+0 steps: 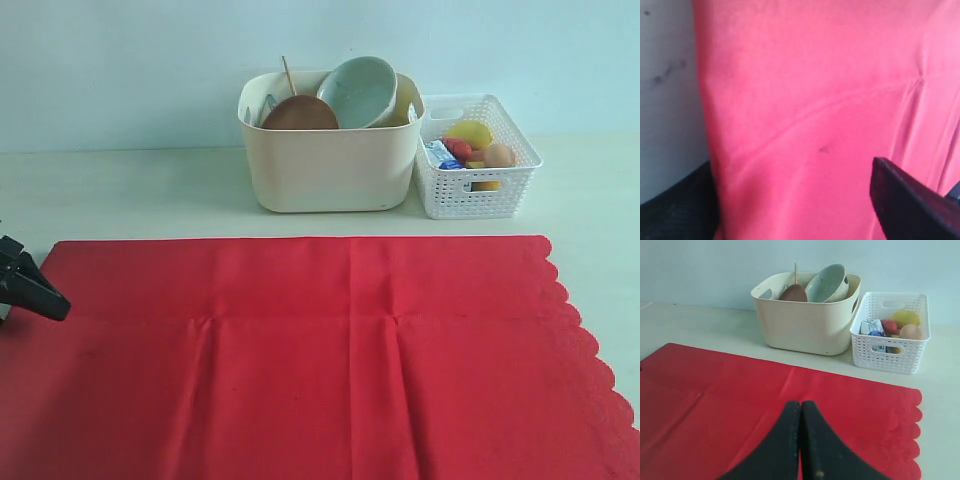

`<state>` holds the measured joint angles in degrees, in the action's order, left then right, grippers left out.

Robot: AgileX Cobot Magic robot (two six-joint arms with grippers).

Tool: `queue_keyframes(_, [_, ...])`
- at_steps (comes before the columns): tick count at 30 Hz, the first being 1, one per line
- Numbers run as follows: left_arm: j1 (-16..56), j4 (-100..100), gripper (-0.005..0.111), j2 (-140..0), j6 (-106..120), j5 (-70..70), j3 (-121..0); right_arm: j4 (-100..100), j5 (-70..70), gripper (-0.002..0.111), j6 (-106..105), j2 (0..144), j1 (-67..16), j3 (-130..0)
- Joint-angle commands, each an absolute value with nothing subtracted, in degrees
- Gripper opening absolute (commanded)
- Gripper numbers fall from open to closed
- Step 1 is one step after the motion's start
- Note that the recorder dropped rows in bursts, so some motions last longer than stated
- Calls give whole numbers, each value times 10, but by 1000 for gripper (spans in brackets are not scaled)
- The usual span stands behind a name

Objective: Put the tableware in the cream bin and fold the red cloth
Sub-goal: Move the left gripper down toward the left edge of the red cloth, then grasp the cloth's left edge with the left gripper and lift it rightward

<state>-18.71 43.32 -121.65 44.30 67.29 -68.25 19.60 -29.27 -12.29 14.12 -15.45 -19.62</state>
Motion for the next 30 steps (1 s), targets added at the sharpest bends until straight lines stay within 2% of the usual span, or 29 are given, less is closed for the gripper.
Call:
queue_keyframes(1, [-187,459,75,-1232,480,700,-681,196,-292,0,-122,140,-154,-192])
queue_keyframes(7, [-176,462,63,-1234,487,700,-681,196,-292,0,-122,140,-154,-192])
queue_keyframes(18, [-107,479,66,-1234,531,700,-681,196,-292,0,-122,140,-154,-192])
queue_keyframes(22, [-92,490,63,-1234,537,700,-681,197,-291,0,-121,140,-154,-192])
queue_keyframes(25, [-90,506,48,-1234,537,700,-681,197,-291,0,-121,140,-154,-192])
queue_keyframes(30, [-90,518,1,-1233,537,700,-681,197,-291,0,-121,140,-154,-192])
